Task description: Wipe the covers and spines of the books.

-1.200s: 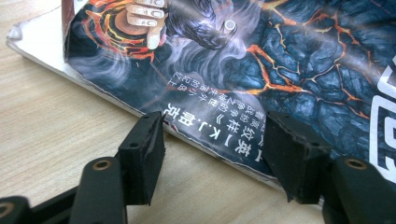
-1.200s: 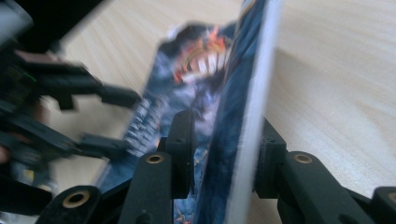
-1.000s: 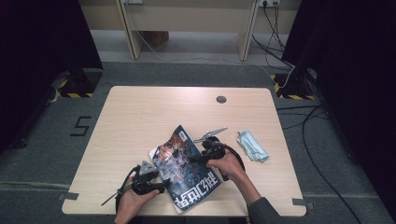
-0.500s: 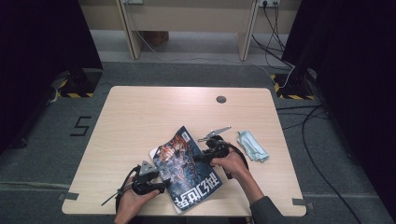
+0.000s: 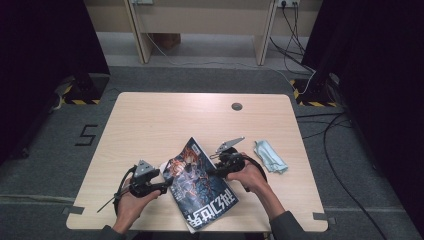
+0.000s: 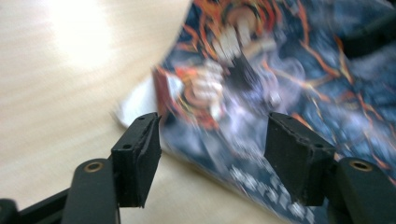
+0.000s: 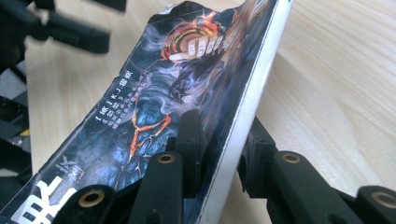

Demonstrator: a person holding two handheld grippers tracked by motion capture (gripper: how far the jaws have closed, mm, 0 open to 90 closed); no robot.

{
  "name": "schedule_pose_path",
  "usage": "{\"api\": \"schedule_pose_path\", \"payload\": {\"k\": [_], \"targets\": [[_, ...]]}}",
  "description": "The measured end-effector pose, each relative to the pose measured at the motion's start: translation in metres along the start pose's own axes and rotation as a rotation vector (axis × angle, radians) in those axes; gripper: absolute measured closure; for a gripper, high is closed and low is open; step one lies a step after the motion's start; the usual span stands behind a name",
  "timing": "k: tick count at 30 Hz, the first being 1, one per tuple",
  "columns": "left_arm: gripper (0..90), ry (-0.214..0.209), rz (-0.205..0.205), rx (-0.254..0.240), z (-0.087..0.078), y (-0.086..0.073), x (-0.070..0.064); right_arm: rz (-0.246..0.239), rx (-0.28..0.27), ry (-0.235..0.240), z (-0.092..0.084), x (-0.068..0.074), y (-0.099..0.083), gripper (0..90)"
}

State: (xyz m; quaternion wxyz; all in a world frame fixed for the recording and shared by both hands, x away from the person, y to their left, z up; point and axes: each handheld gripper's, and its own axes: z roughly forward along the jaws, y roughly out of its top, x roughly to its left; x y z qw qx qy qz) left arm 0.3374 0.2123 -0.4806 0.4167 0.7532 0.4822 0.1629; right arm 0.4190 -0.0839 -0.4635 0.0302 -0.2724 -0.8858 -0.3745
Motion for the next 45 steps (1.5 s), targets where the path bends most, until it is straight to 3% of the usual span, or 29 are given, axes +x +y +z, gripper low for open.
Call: {"api": "schedule_pose_path", "payload": {"k": [4,11,20,26,33,40,45], "targets": [[29.2,-0.031,0.027,0.021,0.006,0.005,0.0,-0.033,0.01,0.025,0.001,0.006,0.001,74.4],[21.1,-0.07,0.039,0.022,0.016,0.009,0.008,-0.095,0.021,0.065,0.001,0.02,0.003,75.6],[18.6,-0.147,0.07,0.006,0.021,0.009,0.012,-0.158,0.026,0.108,0.0,0.033,0.003,77.3],[18.6,-0.18,0.089,-0.009,0.02,0.009,0.012,-0.192,0.025,0.124,-0.001,0.036,0.003,78.0],[16.6,-0.251,0.107,-0.029,0.021,0.009,0.013,-0.231,0.029,0.163,-0.003,0.038,0.002,78.2],[26.4,-0.312,0.152,-0.046,0.019,0.007,0.009,-0.251,0.031,0.187,-0.004,0.035,0.0,77.9],[30.1,-0.314,0.167,-0.048,0.021,0.006,0.009,-0.248,0.036,0.195,-0.003,0.034,0.0,77.8]]}}
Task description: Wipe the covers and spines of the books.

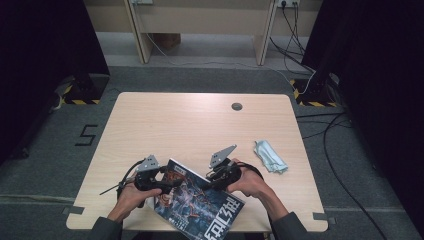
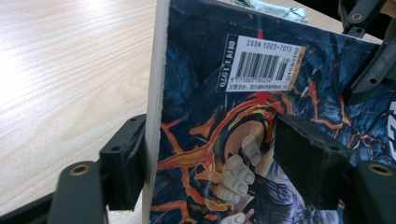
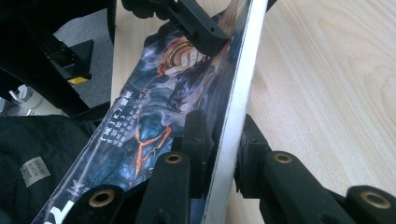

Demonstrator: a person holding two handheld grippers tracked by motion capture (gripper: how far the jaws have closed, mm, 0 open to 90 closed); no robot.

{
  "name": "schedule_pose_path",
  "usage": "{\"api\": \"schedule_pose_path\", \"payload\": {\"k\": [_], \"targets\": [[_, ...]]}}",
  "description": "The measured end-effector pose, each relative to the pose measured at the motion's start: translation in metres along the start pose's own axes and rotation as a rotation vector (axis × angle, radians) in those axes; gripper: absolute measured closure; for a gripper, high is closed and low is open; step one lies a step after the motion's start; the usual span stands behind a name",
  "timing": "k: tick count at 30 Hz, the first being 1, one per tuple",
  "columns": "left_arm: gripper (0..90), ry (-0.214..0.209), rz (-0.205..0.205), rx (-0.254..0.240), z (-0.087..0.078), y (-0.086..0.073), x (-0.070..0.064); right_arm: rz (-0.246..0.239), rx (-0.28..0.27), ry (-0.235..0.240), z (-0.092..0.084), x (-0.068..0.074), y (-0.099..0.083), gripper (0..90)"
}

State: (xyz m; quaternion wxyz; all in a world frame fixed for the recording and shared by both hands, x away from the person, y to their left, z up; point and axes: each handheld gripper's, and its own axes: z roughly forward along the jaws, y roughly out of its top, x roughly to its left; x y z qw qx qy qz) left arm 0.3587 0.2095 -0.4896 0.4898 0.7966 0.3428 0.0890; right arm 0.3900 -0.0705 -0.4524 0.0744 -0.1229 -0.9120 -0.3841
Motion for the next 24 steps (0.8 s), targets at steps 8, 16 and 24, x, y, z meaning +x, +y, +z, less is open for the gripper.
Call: {"api": "schedule_pose_path", "payload": {"k": [8,16,24], "targets": [[50.9,0.015,0.045,0.013,-0.004,-0.002,-0.002,-0.007,0.021,-0.03,-0.005,-0.004,0.0,80.0],[70.0,0.034,0.107,-0.01,-0.003,-0.002,-0.012,0.008,0.05,-0.108,-0.012,-0.015,-0.001,78.8],[75.7,0.113,0.147,-0.056,-0.007,0.002,-0.019,0.029,0.038,-0.181,-0.013,-0.025,0.005,69.0]]}}
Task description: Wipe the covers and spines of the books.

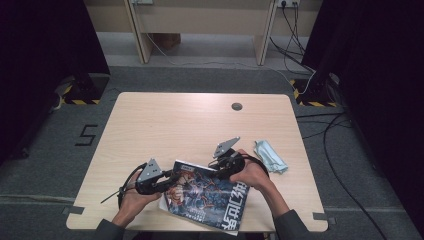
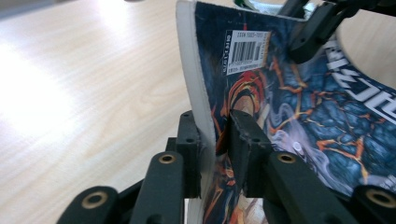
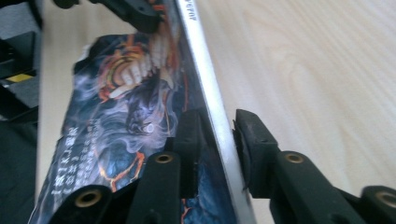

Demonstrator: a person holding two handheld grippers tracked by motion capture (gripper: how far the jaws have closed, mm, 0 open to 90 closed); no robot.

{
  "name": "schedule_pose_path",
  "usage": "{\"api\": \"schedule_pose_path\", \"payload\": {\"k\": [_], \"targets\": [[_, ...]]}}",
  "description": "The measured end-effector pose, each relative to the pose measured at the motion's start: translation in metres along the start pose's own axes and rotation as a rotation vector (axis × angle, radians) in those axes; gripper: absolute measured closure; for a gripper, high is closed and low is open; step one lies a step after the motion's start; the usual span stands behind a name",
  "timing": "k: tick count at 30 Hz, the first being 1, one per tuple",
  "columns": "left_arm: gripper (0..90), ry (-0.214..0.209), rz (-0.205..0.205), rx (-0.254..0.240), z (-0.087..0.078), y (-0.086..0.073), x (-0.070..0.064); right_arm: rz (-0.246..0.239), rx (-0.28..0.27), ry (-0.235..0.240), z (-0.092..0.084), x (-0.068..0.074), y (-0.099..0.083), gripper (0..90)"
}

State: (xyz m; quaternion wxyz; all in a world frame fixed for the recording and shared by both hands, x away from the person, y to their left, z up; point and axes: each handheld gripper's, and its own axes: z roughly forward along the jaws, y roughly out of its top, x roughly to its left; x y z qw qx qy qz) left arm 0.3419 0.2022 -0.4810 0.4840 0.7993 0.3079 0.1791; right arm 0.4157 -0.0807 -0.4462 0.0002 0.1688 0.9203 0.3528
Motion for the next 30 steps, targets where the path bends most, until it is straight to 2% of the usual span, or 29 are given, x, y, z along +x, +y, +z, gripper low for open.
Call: {"api": "schedule_pose_path", "payload": {"k": [2,3,5,10,12,14,17,19,22,26,28,30], "targets": [[77.3,0.012,-0.009,-0.004,-0.002,-0.001,0.001,0.045,-0.025,-0.025,0.0,-0.005,0.001,65.6],[77.8,0.019,-0.017,-0.009,-0.002,-0.001,0.002,0.065,-0.039,-0.06,-0.003,-0.007,0.001,64.1],[78.5,0.029,-0.032,-0.016,-0.004,-0.003,0.005,0.079,-0.047,-0.094,-0.009,-0.009,0.0,59.8],[79.1,0.091,-0.014,-0.023,-0.011,-0.003,0.007,0.137,-0.084,-0.163,-0.023,-0.009,-0.007,53.6],[79.0,0.124,0.0,-0.021,-0.013,-0.004,0.007,0.154,-0.071,-0.147,-0.024,-0.007,-0.013,51.7],[78.9,0.149,-0.008,-0.021,-0.014,-0.005,0.007,0.172,-0.053,-0.139,-0.022,-0.004,-0.02,50.6],[78.8,0.156,-0.008,-0.016,-0.016,-0.006,0.007,0.183,-0.013,-0.117,-0.012,0.0,-0.03,49.8],[78.8,0.162,-0.005,-0.016,-0.017,-0.006,0.005,0.213,0.022,-0.113,-0.004,-0.001,-0.038,49.5],[79.4,0.156,0.003,-0.015,-0.019,-0.005,0.002,0.227,0.043,-0.12,0.005,-0.005,-0.041,49.7],[80.3,0.147,0.013,-0.011,-0.021,-0.006,-0.001,0.232,0.06,-0.182,0.015,-0.011,-0.042,50.0],[80.3,0.157,0.026,-0.01,-0.021,-0.007,-0.004,0.255,0.032,-0.199,0.017,-0.016,-0.041,49.3],[80.5,0.146,0.035,-0.008,-0.021,-0.007,-0.006,0.263,0.019,-0.226,0.019,-0.02,-0.039,50.4]]}}
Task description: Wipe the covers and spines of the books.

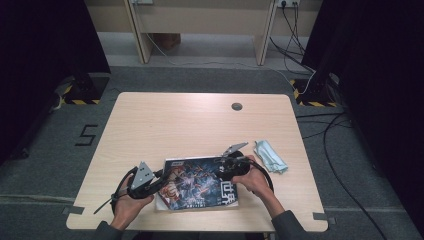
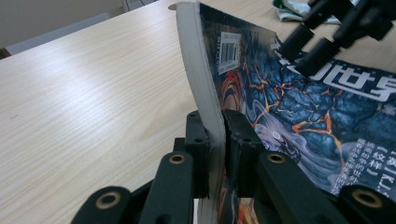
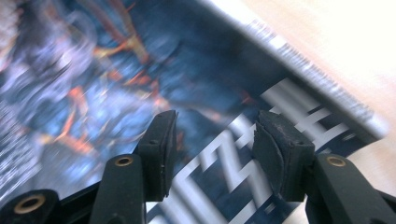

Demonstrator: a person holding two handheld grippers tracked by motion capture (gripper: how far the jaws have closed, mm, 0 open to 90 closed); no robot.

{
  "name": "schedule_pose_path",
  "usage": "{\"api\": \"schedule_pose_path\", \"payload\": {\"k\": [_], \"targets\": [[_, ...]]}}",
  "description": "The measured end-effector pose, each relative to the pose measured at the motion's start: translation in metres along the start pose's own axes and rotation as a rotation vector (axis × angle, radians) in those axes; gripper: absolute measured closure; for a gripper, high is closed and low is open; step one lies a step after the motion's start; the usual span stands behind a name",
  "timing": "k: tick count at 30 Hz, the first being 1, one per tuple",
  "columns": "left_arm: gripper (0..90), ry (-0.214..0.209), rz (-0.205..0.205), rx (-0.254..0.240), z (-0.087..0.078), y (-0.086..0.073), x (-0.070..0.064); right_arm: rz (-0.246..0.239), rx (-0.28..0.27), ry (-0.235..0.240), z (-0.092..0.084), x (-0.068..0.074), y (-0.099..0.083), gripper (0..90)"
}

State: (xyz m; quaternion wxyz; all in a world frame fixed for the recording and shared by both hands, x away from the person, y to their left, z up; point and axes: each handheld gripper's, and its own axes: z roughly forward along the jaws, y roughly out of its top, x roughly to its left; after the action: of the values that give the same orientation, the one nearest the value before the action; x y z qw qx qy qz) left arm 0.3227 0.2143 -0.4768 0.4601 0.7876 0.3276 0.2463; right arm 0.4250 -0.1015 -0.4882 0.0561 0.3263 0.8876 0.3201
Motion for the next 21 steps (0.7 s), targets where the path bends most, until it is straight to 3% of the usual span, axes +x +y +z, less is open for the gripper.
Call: {"api": "schedule_pose_path", "payload": {"k": [8,12,15,21], "targets": [[81.2,-0.023,0.019,0.003,0.001,0.0,-0.012,0.035,-0.029,-0.081,0.01,-0.01,0.011,51.6],[81.2,-0.018,0.011,0.012,0.002,-0.002,-0.01,0.059,-0.048,-0.062,0.009,-0.013,0.014,48.1],[81.2,-0.019,0.008,0.017,0.002,-0.004,-0.01,0.083,-0.084,-0.059,-0.004,-0.018,0.013,48.2],[80.9,-0.019,0.013,0.023,0.002,-0.003,-0.009,0.126,-0.129,-0.119,-0.042,-0.037,0.002,47.9]]}}
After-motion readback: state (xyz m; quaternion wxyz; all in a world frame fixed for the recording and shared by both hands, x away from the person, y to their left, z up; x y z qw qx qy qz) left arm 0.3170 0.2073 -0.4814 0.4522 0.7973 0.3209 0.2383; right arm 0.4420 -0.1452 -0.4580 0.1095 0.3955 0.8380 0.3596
